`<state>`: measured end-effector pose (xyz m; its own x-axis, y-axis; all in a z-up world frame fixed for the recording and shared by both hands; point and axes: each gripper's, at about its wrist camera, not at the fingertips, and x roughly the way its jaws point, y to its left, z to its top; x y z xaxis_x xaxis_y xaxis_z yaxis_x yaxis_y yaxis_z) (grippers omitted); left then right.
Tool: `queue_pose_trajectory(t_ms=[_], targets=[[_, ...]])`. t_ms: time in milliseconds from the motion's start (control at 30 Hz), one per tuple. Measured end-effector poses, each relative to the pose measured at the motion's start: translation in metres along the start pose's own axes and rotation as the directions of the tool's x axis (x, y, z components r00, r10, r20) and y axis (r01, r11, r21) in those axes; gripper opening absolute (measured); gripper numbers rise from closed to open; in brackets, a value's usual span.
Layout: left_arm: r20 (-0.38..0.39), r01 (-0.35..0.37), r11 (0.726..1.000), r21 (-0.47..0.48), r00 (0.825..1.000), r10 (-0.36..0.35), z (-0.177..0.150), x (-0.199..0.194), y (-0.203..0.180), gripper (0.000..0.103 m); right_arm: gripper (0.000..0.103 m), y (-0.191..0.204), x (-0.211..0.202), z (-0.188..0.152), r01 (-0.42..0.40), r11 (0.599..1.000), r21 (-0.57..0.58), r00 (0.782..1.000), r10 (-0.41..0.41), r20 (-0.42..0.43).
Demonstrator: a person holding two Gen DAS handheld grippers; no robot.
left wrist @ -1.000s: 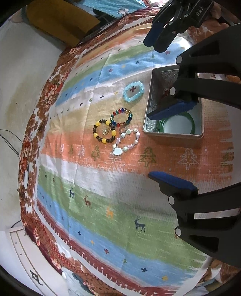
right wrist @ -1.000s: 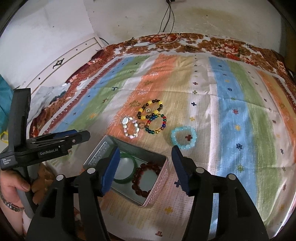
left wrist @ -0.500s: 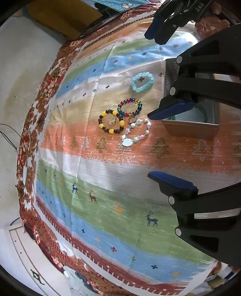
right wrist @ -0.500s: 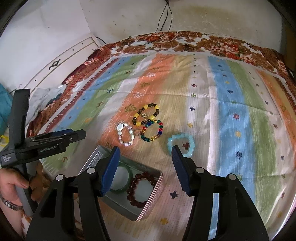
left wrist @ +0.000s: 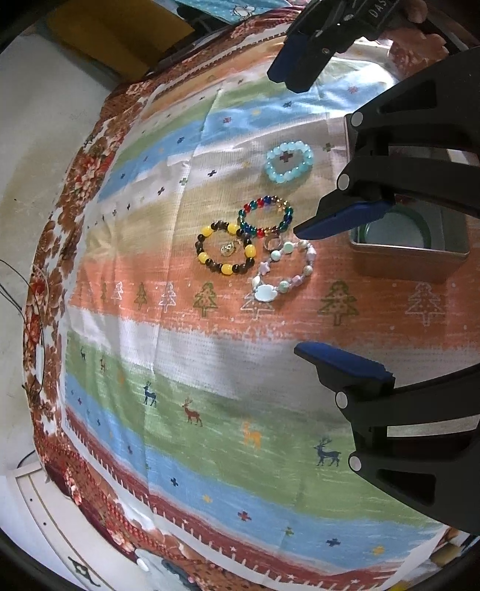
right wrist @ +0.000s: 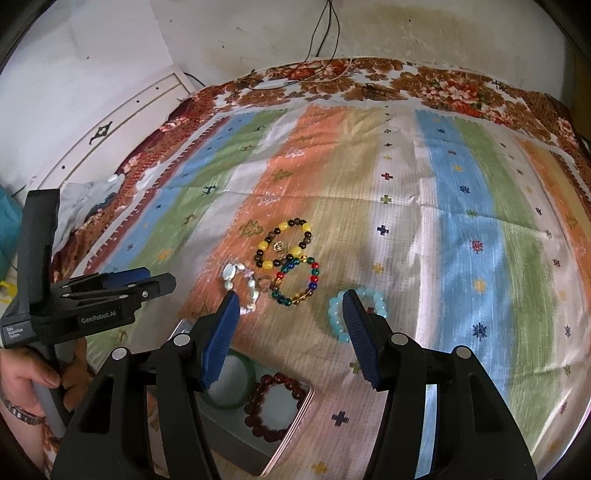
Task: Organize jewelry
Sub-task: 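Withdraw both tools and move toward the yellow-black and multicolour bead bracelets, then close left tool on the yellow-black bracelet while right tool grasps the multicolour bracelet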
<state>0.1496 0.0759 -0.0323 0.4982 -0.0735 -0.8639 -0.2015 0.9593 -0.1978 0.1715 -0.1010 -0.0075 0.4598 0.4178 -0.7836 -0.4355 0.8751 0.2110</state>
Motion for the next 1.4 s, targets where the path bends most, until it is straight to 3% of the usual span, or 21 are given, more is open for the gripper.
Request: queue_pose_trajectory(t_ms=[700, 1400], targets=[[-0.038, -0.044, 0.998, 0.041, 0.998, 0.045, 0.033, 0.033, -0.003, 0.058, 0.058, -0.016, 0.038, 0.02, 0.04, 0.999, -0.001, 0.996, -0.04, -0.077], [-0.107, -0.022, 0.998, 0.062, 0.994, 0.029, 0.066, 0.086, -0.009, 0.058, 0.058, -0.022, 0.082, 0.032, 0.045, 0.999, -0.03, 0.984, -0.05, -0.17]])
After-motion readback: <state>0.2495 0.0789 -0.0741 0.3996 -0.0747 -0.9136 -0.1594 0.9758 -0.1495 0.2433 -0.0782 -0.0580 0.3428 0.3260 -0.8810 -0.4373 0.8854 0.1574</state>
